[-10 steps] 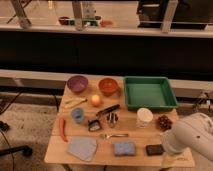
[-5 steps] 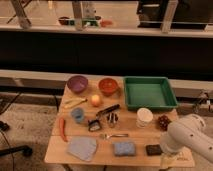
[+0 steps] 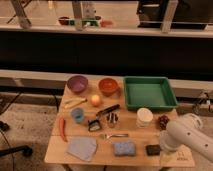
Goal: Place eraser in red bowl
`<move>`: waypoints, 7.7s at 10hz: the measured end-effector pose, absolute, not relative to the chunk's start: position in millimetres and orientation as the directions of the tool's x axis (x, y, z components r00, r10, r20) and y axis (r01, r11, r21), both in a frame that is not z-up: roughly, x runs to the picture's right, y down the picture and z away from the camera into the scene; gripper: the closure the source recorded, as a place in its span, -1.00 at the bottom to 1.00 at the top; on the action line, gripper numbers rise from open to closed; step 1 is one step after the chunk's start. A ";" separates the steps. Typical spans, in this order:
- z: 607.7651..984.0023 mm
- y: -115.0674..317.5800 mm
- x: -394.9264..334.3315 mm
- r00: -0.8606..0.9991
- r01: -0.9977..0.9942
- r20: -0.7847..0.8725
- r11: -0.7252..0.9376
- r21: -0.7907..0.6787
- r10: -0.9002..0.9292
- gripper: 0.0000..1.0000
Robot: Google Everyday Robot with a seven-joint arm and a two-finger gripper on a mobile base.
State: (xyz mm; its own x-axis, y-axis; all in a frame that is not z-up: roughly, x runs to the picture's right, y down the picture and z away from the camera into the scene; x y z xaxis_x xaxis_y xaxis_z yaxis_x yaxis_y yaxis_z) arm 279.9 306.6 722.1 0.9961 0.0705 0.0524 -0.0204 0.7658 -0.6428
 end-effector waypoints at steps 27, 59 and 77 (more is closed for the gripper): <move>756.4 325.5 300.0 0.991 -0.108 -0.011 0.731 -0.674 0.137 0.58; 712.6 90.5 132.2 0.934 0.047 0.314 0.812 -0.581 0.170 0.73; 820.3 11.1 124.4 0.905 0.000 0.353 0.829 -0.559 0.238 0.73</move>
